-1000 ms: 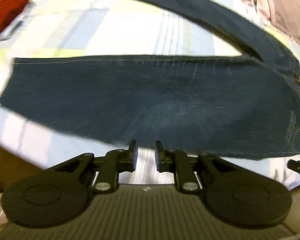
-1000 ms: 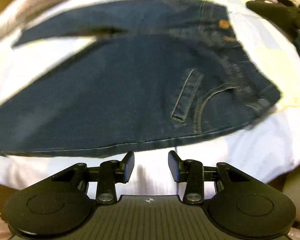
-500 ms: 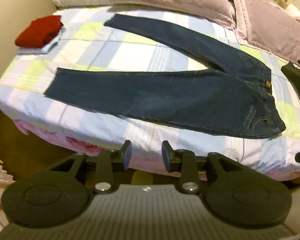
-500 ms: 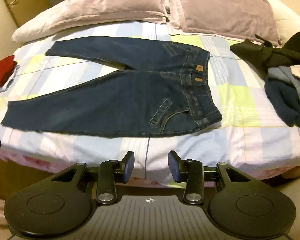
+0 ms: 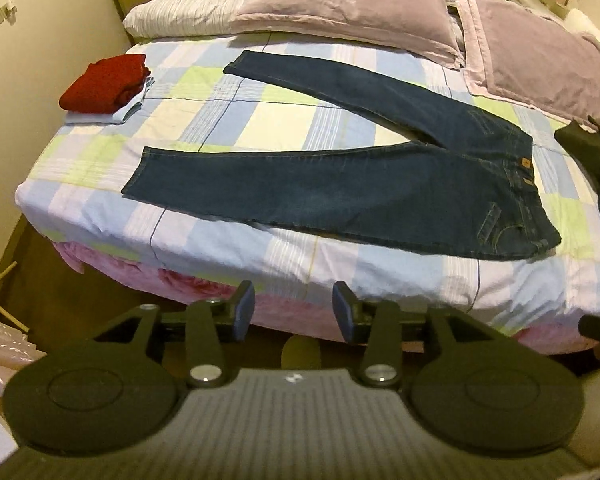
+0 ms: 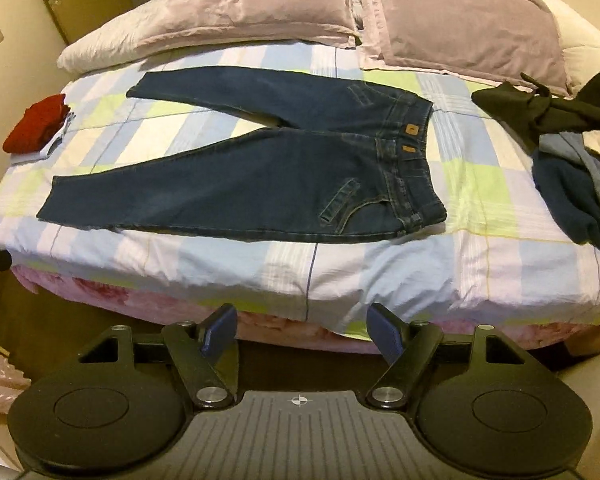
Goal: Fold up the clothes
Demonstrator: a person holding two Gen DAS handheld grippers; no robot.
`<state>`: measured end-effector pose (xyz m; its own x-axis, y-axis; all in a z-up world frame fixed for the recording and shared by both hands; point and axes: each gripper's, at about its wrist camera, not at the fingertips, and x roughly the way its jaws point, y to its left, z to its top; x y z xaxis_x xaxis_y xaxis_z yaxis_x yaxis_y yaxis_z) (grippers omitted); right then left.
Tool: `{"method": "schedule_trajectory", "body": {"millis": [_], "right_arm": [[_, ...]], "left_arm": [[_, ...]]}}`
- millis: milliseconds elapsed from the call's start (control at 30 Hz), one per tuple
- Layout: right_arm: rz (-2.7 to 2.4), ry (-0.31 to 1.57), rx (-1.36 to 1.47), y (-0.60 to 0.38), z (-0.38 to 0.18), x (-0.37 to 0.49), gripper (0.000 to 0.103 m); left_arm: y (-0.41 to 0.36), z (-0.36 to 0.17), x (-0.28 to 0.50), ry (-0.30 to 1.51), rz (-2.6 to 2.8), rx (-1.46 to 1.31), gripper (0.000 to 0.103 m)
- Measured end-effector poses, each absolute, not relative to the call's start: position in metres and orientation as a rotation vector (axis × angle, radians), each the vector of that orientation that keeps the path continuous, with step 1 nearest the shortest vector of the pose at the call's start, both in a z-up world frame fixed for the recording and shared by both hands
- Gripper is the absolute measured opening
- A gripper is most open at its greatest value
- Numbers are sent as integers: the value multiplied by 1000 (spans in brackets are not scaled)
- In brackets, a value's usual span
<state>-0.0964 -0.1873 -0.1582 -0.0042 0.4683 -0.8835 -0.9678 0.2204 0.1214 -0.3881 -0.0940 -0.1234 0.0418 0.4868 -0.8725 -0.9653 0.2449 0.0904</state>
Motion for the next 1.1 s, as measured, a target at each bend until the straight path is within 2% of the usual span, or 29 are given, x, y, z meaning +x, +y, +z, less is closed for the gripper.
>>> {"method": "schedule_trajectory", "body": {"millis": [133, 1100], "right_arm": [[1257, 1003, -640, -197, -155, -96, 75], [1246, 1028, -670, -213, -154, -105, 75]], "left_arm": [[-103, -121, -389, 966, 1237, -620, 44], [-118, -117, -392, 986, 1228, -611, 44]]}}
